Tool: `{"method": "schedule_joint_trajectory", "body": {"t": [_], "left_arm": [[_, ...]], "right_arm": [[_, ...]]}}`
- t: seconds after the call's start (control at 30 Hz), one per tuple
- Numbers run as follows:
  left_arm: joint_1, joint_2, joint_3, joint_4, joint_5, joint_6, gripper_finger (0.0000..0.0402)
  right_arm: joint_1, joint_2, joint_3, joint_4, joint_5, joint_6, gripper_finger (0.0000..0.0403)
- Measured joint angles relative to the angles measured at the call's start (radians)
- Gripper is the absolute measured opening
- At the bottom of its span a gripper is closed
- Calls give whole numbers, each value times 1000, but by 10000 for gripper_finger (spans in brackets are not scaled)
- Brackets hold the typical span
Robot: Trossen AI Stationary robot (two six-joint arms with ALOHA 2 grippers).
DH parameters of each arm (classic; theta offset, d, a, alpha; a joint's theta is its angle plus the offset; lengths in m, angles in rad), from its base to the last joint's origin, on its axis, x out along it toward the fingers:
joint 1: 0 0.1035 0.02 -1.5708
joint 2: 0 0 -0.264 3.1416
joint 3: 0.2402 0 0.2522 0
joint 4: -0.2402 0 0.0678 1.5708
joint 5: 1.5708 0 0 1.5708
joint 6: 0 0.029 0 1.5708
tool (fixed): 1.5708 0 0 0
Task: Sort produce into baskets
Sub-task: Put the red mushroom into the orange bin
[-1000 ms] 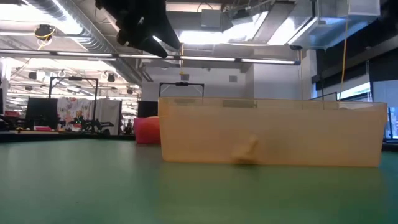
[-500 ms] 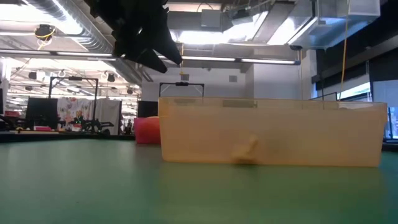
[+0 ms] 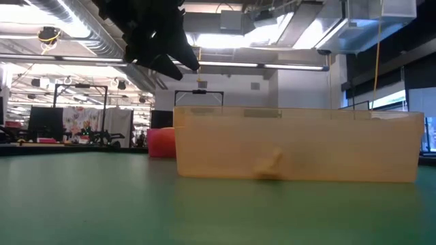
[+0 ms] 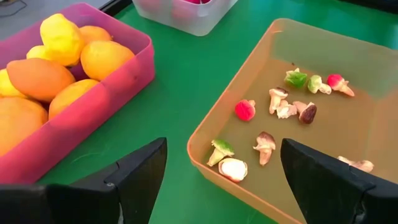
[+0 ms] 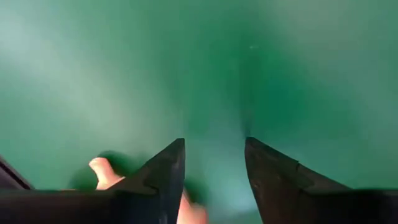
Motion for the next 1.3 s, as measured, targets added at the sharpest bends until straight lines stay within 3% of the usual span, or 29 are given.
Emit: {"method": "schedule_joint_trajectory", "body": {"t": [0.27,0.5,0.67,1.0,1.3], "left_arm": [[1,0,0,0,0,6,309],[4,0,0,0,-1,7,309],[7,0,0,0,-1,7,309],[7,-1,0,-6,-1,7,309],[7,-1,0,-5,-1,19,308]], "right_arm": [[-1,19,0,37,-3,-31,146],[-1,-26,80,-61,-72,-75,144],[-1,-37,105,40,-97,-41,144],[0,73,105,150,-158,48,144],[0,119,105,124,-205,48,144]]}}
